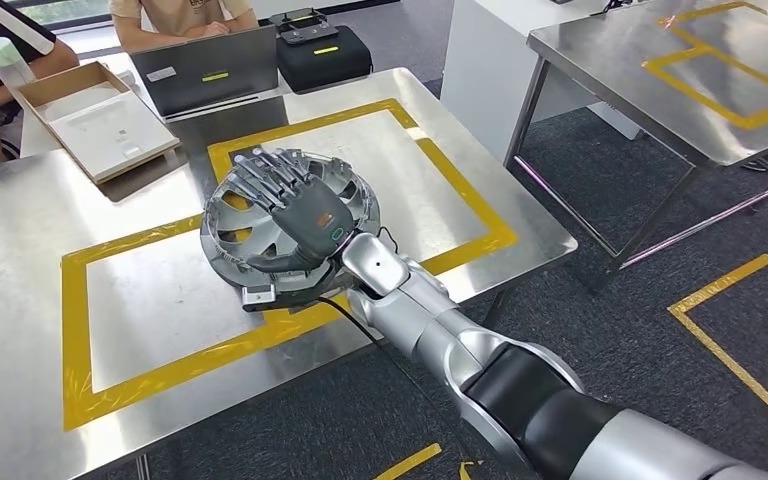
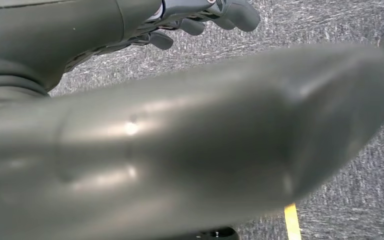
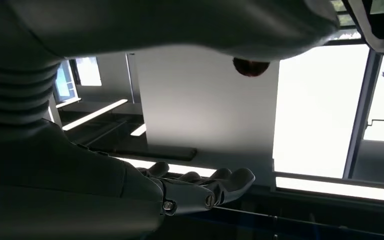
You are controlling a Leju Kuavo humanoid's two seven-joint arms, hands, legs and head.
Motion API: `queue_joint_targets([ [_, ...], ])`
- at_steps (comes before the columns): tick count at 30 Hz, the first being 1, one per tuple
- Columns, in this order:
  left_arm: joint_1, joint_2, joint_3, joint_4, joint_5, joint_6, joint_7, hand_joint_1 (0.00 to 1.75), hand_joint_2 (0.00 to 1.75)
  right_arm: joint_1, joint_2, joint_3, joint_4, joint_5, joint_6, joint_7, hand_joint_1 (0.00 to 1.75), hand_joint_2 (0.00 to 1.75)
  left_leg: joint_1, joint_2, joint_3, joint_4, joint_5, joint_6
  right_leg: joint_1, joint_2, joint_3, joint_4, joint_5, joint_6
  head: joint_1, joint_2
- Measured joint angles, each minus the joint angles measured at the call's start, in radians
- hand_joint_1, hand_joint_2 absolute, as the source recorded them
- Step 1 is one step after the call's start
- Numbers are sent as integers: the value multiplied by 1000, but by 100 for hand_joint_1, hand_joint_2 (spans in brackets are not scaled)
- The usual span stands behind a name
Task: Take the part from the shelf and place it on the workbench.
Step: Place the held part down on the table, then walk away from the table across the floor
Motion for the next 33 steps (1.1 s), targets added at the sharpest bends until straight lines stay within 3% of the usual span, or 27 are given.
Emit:
queue_joint_targets([
  [1, 1, 0, 0, 0, -1, 0, 1, 0, 0, 5, -1, -3, 0, -15, 3, -19, 0, 0, 1, 0, -5, 3, 1, -2, -2, 0, -9, 21, 2, 1, 0, 0],
  [2, 1, 0, 0, 0, -2, 0, 2, 0, 0, 9, -2, -7, 1, -29, 6, -36, 0, 0, 2, 0, -10, 7, 4, -6, -4, 0, 1, 0, 24, 3, 0, 0],
  [5, 2, 0, -1, 0, -4, 0, 6, 0, 0, 13, -4, -17, 1, -54, 11, -64, 0, 0, 8, -1, -29, 25, 10, -24, -8, 0, 89, -173, 109, 5, 2, 0],
  [7, 2, 2, -1, 0, -3, 0, 7, 0, 0, 16, -4, -20, 1, -59, 12, -69, 0, 0, 7, -3, -37, 32, 19, -41, -5, 5, 101, -210, 125, -6, 3, 0],
  [10, 5, 4, 2, 0, 39, -10, 6, 0, 0, 20, -5, -23, 1, -74, 14, -80, 0, 0, 9, -4, -48, 34, 26, -64, -4, 7, 79, -205, 142, -34, 4, 0],
  [11, 7, 6, 5, 0, 58, -16, 6, 0, 0, 22, -4, -24, 1, -81, 13, -86, 0, 0, 11, -3, -57, 50, 5, -70, -5, 6, 71, -206, 150, -44, 4, 0],
  [13, 11, 9, 12, 0, 79, -20, 6, 0, 0, 32, -4, -27, 1, -95, 12, -95, 0, 0, 12, 0, -90, 144, -78, -78, -6, 3, 51, -207, 169, -57, 2, 0],
  [15, 15, 14, 15, 0, 78, -16, 6, 0, 0, 51, -5, -31, 1, -105, 11, -103, 0, 0, 12, 0, -122, 277, -158, -82, -4, 1, 27, -207, 187, -60, 2, 0],
  [16, 17, 16, 15, 0, 75, -13, 6, 0, 0, 62, -5, -32, 1, -108, 11, -106, 0, 0, 12, 0, -120, 315, -174, -81, -2, 0, 16, -207, 196, -60, 2, 0],
  [17, 19, 19, 15, 0, 72, -11, 7, 0, 0, 73, -6, -33, 1, -110, 11, -107, 0, 0, 11, 0, -101, 316, -172, -79, -1, -1, 5, -206, 204, -59, 2, 0],
  [18, 21, 21, 15, 0, 70, -10, 8, 0, 0, 81, -6, -33, 1, -112, 11, -107, 0, 0, 11, 0, -61, 278, -157, -75, -1, -1, -5, -206, 212, -57, 2, 0],
  [20, 22, 27, 15, 0, 67, -9, 12, 0, 0, 90, -8, -36, 1, -120, 4, -107, 0, 0, 7, 0, 47, 141, -137, -65, 0, -1, -19, -206, 226, -50, 2, 0],
  [21, 22, 30, 16, 0, 67, -9, 15, 0, 0, 93, -9, -38, 0, -127, -1, -108, 0, 0, 4, 0, 84, 88, -132, -61, -1, -1, -22, -207, 233, -45, 3, 0],
  [22, 22, 32, 16, 0, 67, -9, 18, 0, 0, 95, -10, -39, 0, -134, -5, -110, 0, 0, 0, -1, 104, 54, -134, -56, -1, -2, -23, -208, 239, -39, 3, 0],
  [24, 24, 37, 18, 0, 69, -10, 24, 0, 0, 100, -11, -41, 0, -145, -9, -116, 0, 0, -4, -1, 99, 41, -127, -46, -2, -2, -23, -215, 252, -24, 2, 0],
  [26, 25, 40, 19, 0, 65, -14, 28, 0, 0, 105, -13, -45, 0, -154, -9, -120, 0, 0, 0, 2, 91, 30, -110, -31, -2, -1, -33, -204, 237, -12, 3, 0],
  [28, 26, 41, 19, 0, 54, -18, 34, 0, 0, 109, -14, -50, 0, -168, -9, -125, 0, 0, 3, 6, 74, 23, -84, -17, -3, 0, -62, -127, 157, -5, 7, 0],
  [30, 28, 43, 19, 0, 43, -21, 43, 0, 0, 118, -15, -57, 0, -187, -8, -134, 0, 0, 2, 7, 47, 24, -63, -12, -2, 0, -94, -3, 73, 0, 10, 0],
  [31, 29, 44, 19, 0, 40, -21, 47, 0, 0, 125, -15, -60, 0, -196, -8, -140, 0, 0, 2, 7, 33, 25, -54, -11, -2, 0, -97, 39, 57, 2, 11, 0],
  [32, 30, 45, 19, 0, 38, -21, 49, 0, 0, 133, -15, -62, 0, -204, -8, -145, 0, 0, 1, 7, 19, 26, -44, -12, -2, 0, -84, 49, 62, 2, 11, 0],
  [33, 31, 47, 19, 0, 37, -20, 50, 0, 0, 139, -15, -64, 0, -210, -8, -150, 0, 0, 1, 7, 6, 28, -35, -13, -1, 0, -52, 21, 82, 1, 12, 0],
])
